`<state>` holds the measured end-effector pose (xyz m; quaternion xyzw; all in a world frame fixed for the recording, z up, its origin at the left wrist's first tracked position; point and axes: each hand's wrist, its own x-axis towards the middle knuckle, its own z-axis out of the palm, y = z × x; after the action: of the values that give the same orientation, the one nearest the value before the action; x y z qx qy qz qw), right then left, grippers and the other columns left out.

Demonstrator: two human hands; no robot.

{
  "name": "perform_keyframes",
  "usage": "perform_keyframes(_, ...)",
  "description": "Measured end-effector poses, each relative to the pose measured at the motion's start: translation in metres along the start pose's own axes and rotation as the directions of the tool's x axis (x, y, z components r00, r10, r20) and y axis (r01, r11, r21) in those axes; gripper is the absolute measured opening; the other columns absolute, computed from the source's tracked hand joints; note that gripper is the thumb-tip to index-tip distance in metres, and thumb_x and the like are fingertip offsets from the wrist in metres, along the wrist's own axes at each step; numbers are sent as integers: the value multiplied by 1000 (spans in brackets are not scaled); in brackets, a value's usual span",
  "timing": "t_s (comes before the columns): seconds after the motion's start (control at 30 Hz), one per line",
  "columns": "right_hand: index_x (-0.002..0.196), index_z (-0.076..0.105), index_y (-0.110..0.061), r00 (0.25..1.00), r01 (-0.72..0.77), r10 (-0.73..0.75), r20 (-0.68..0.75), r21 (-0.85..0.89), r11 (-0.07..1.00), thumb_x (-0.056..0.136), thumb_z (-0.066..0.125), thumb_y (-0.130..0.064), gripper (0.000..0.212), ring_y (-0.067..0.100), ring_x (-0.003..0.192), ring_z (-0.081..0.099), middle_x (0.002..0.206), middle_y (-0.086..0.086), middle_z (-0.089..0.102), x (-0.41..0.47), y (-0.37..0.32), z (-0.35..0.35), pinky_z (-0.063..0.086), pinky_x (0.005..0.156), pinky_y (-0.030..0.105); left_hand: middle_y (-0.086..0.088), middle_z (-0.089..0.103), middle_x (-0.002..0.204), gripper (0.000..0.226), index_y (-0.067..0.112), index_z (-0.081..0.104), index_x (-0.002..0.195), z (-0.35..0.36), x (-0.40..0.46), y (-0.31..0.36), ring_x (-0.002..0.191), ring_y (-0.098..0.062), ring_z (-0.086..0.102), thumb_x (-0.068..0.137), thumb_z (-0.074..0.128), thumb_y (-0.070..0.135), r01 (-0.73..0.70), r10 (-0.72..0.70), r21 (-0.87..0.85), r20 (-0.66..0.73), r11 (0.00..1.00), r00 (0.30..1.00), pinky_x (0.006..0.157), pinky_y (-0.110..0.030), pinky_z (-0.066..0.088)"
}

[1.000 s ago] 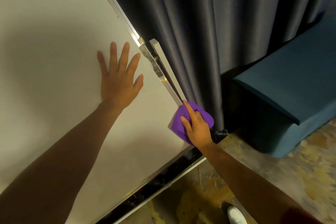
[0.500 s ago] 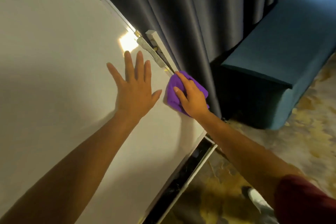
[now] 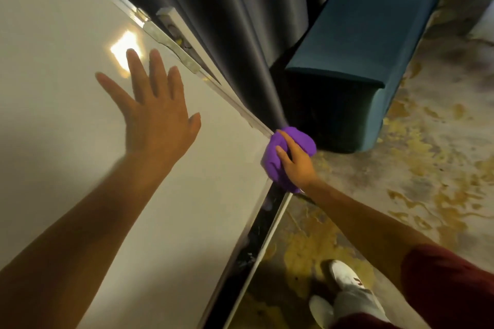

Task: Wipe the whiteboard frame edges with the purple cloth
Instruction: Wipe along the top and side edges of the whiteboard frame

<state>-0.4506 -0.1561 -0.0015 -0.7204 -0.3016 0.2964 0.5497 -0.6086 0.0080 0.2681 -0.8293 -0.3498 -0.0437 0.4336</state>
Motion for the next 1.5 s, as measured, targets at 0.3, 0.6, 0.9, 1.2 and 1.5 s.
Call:
perform_keyframes(0.3, 136, 33, -61, 977, -191, 212, -16, 368, 910, 98, 47, -51, 42, 8, 114, 48, 145, -7, 40, 6, -21, 37, 44, 87, 20, -24, -15, 174, 89, 20, 4, 169, 42, -97, 41, 160, -52, -9, 99, 20, 71, -462, 462, 26, 30, 886, 887, 127, -70, -5)
perform_keyframes(0.6, 149, 21, -52, 919, -216, 374, -125, 634, 743, 100, 44, -50, 55, 0, 97, 46, 132, -14, 35, -17, -43, 103, 40, 70, 17, -23, -21, 173, 90, 24, -10, 168, 62, -90, 27, 160, -52, -9, 95, 3, 75, -503, 498, 98, 70, 859, 864, 124, -75, 6)
perform_keyframes(0.9, 151, 20, -47, 874, -192, 432, -223, 659, 728, 100, 40, -54, 55, 27, 129, 47, 154, 0, 37, -92, -42, 172, 45, 95, 38, -17, 0, 177, 88, 27, 4, 169, 51, -93, 20, 162, -46, 6, 96, 8, 77, -515, 515, 117, 33, 849, 856, 127, -71, 17)
perform_keyframes(1.2, 140, 19, -61, 843, -243, 479, -245, 620, 746, 89, 37, -70, 55, 27, 138, 39, 157, -5, 29, -143, -33, 185, 39, 109, 52, -16, 1, 177, 86, 29, 9, 169, 28, -102, 25, 163, -46, 5, 97, 10, 77, -528, 527, 71, 37, 846, 849, 127, -70, 15)
perform_keyframes(1.5, 153, 20, -44, 857, -246, 429, -284, 506, 827, 102, 37, -50, 53, 29, 134, 43, 153, 3, 38, -40, -58, 103, 39, 107, 46, -20, -11, 175, 83, 21, 2, 169, 33, -187, -27, 162, -46, -10, 102, 11, 69, -628, 616, 54, 147, 776, 774, 125, -72, -7)
